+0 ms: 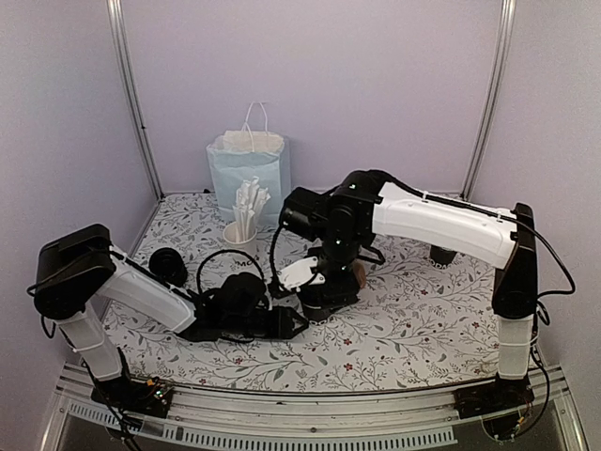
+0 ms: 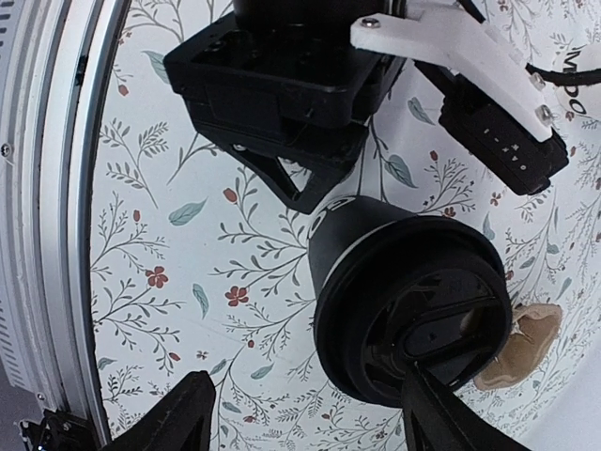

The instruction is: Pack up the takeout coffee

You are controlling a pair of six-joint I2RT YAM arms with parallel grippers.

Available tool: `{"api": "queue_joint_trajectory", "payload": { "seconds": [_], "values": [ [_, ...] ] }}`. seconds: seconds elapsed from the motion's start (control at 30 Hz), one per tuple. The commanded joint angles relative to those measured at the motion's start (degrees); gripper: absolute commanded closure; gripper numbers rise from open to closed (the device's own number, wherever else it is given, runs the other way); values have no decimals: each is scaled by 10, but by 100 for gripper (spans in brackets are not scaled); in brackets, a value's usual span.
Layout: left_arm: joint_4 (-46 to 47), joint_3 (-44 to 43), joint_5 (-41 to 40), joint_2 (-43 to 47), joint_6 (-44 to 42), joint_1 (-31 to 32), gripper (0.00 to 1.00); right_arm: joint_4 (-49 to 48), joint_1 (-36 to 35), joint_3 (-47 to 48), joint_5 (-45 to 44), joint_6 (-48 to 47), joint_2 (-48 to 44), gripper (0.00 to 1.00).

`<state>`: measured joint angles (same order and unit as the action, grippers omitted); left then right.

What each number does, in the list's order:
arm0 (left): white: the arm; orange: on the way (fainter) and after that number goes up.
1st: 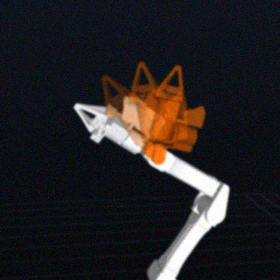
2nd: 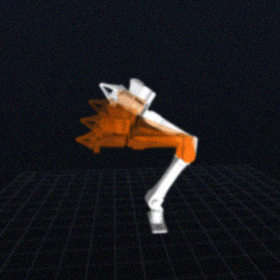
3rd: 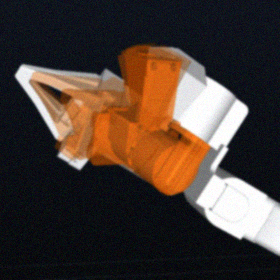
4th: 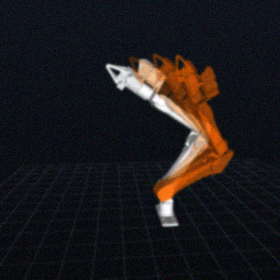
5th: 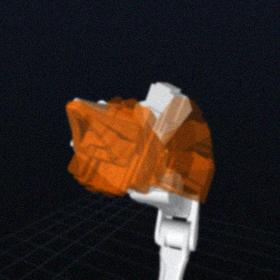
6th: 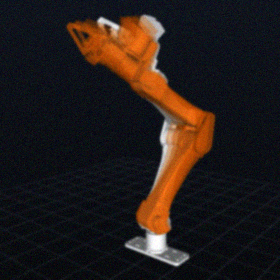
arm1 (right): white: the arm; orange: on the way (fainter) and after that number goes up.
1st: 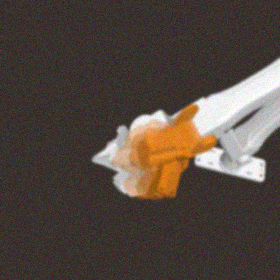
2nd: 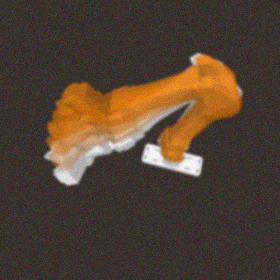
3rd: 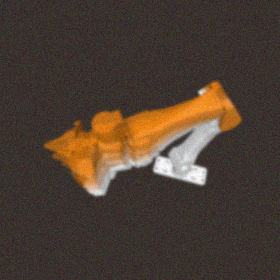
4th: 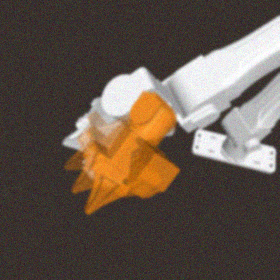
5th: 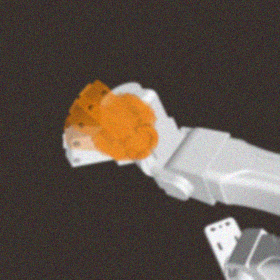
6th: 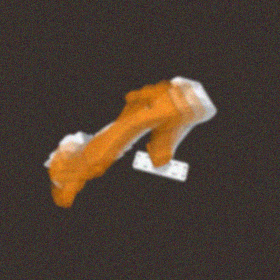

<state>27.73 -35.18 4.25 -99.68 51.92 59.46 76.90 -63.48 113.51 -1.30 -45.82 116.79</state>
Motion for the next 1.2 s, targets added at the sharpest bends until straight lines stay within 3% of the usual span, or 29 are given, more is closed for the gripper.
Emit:
{"api": "queue_joint_trajectory", "payload": {
  "seconds": [0.0, 0.23, 0.47, 0.7, 0.93, 1.17],
  "values": [
    [-16, 10, -22, 51, -6, 4, 50, -20, 35, 38, 6, -6, -46, 28],
    [-57, 5, -49, 138, -50, 7, 44, -95, 178, 24, 211, 40, -100, 25],
    [-128, -51, -87, 157, -58, 4, 41, -246, 270, -147, 331, 147, -154, 32],
    [-119, -86, -63, 112, -36, -4, 42, -300, 288, -258, 415, 215, -149, 37],
    [-106, -90, -56, 64, -17, -20, 43, -322, 288, -303, 462, 229, -125, 39],
    [-90, -86, -32, 25, -11, -27, 47, -326, 289, -299, 519, 235, -71, 55]
  ]
}}
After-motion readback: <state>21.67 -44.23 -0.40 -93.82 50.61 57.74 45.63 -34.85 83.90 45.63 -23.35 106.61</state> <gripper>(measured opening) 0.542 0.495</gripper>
